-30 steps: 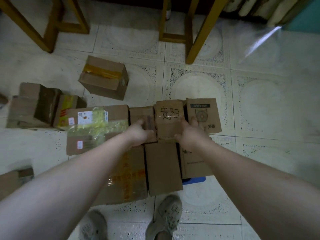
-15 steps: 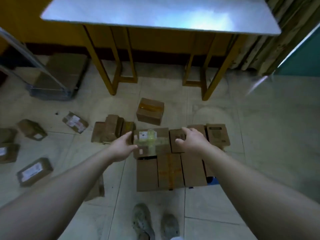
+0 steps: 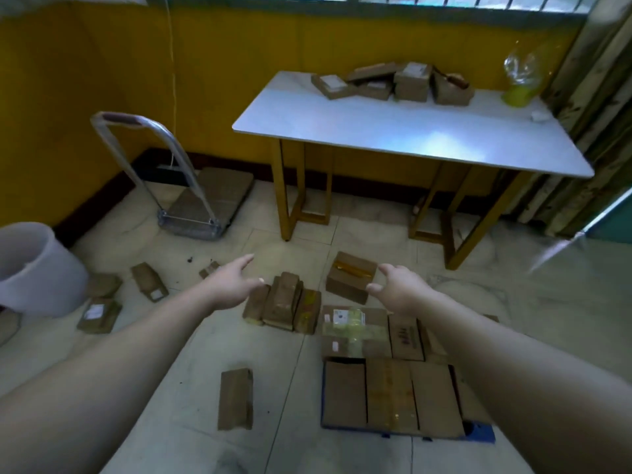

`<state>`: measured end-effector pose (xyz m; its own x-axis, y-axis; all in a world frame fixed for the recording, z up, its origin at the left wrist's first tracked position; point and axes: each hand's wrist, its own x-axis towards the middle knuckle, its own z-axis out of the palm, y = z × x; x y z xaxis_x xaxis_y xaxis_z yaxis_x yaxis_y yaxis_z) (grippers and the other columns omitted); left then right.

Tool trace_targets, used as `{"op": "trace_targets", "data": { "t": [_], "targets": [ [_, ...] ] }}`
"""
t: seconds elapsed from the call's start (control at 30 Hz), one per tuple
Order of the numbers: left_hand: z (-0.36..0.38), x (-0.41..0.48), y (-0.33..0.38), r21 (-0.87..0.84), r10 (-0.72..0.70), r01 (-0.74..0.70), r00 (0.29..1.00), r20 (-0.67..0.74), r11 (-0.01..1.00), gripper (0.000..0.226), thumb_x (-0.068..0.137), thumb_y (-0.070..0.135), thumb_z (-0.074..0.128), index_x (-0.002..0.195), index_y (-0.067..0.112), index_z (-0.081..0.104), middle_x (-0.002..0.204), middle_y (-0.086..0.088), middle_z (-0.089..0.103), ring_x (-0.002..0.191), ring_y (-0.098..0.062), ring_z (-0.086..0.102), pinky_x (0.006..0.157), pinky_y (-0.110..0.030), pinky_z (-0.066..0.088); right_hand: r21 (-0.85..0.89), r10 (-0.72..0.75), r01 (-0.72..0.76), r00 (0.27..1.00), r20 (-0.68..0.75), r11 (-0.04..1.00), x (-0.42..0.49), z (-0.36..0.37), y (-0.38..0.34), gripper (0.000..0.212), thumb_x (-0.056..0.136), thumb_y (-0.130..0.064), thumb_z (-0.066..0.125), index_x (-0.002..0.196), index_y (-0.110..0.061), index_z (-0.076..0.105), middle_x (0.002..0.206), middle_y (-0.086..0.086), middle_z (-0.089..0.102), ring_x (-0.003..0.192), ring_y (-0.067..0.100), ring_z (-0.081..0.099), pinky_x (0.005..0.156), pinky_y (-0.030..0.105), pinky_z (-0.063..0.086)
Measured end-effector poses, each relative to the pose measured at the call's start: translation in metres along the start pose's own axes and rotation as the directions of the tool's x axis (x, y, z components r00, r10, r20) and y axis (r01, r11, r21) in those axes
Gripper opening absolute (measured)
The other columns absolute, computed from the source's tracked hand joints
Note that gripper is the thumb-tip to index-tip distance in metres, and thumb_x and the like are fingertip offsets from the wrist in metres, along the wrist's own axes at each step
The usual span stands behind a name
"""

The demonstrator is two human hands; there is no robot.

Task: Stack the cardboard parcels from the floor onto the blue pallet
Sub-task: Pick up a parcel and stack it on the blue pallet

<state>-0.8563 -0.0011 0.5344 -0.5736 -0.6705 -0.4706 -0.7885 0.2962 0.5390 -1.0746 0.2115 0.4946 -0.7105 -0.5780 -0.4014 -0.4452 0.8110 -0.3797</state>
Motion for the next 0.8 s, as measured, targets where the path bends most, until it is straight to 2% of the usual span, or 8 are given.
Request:
{"op": "trace_targets", "data": {
  "t": [0.17, 0.37, 0.47, 0.6, 0.8],
  "targets": [
    [-0.056, 0.030, -0.051, -0.001, 0.046, -0.046, 0.998, 0.039, 0.999, 0.067, 0.091, 0.032, 0.058, 0.148, 0.027, 0.023, 0.152, -0.007, 0.031, 0.135, -0.025, 0.034, 0.105, -0.041, 0.034, 0.027, -0.003, 0.001, 0.999, 0.052, 1.000, 0.010, 0.035, -0.079, 0.070, 0.089, -0.051, 0.054, 0.149, -0.027, 0.025, 0.148, 0.008, 0.037, 0.126, 0.029, 0.047, 0.094, 0.042, 0.047],
    [-0.098, 0.075, -0.105, -0.030, 0.007, -0.002, 0.989, 0.148, 1.000, 0.067, 0.091, 0.033, 0.058, 0.148, 0.027, 0.023, 0.146, -0.011, 0.039, 0.131, -0.027, 0.041, 0.105, -0.043, 0.037, 0.059, -0.015, 0.006, 0.988, 0.155, 0.998, 0.025, 0.081, -0.151, 0.066, 0.093, -0.044, 0.054, 0.149, -0.024, 0.026, 0.149, 0.009, 0.037, 0.130, 0.027, 0.043, 0.103, 0.043, 0.043],
    [-0.098, 0.104, -0.112, -0.033, -0.004, 0.010, 0.980, 0.201, 0.999, 0.067, 0.092, 0.031, 0.057, 0.149, 0.026, 0.022, 0.150, -0.009, 0.033, 0.133, -0.027, 0.037, 0.104, -0.040, 0.035, 0.071, 0.023, -0.034, 0.987, 0.158, 0.997, 0.040, 0.096, -0.163, 0.067, 0.093, -0.046, 0.053, 0.150, -0.025, 0.025, 0.151, 0.008, 0.033, 0.134, 0.028, 0.039, 0.102, 0.041, 0.040],
    [-0.086, 0.150, -0.113, 0.012, -0.040, 0.038, 0.966, 0.255, 0.999, 0.066, 0.092, 0.030, 0.056, 0.149, 0.024, 0.022, 0.152, -0.010, 0.030, 0.136, -0.027, 0.034, 0.106, -0.041, 0.033, 0.130, 0.079, -0.102, 0.981, 0.176, 0.986, 0.079, 0.109, -0.162, 0.067, 0.092, -0.044, 0.055, 0.149, -0.025, 0.026, 0.150, 0.008, 0.036, 0.133, 0.028, 0.040, 0.105, 0.046, 0.041],
    [-0.053, 0.241, -0.115, 0.022, -0.122, 0.121, 0.944, 0.306, 0.992, 0.064, 0.093, 0.028, 0.056, 0.148, 0.023, 0.024, 0.153, -0.007, 0.028, 0.137, -0.026, 0.032, 0.110, -0.041, 0.030, 0.206, 0.124, -0.180, 0.958, 0.258, 0.962, 0.180, 0.139, -0.150, 0.066, 0.093, -0.041, 0.055, 0.149, -0.020, 0.027, 0.151, 0.010, 0.035, 0.135, 0.027, 0.038, 0.107, 0.046, 0.039]
  ]
}}
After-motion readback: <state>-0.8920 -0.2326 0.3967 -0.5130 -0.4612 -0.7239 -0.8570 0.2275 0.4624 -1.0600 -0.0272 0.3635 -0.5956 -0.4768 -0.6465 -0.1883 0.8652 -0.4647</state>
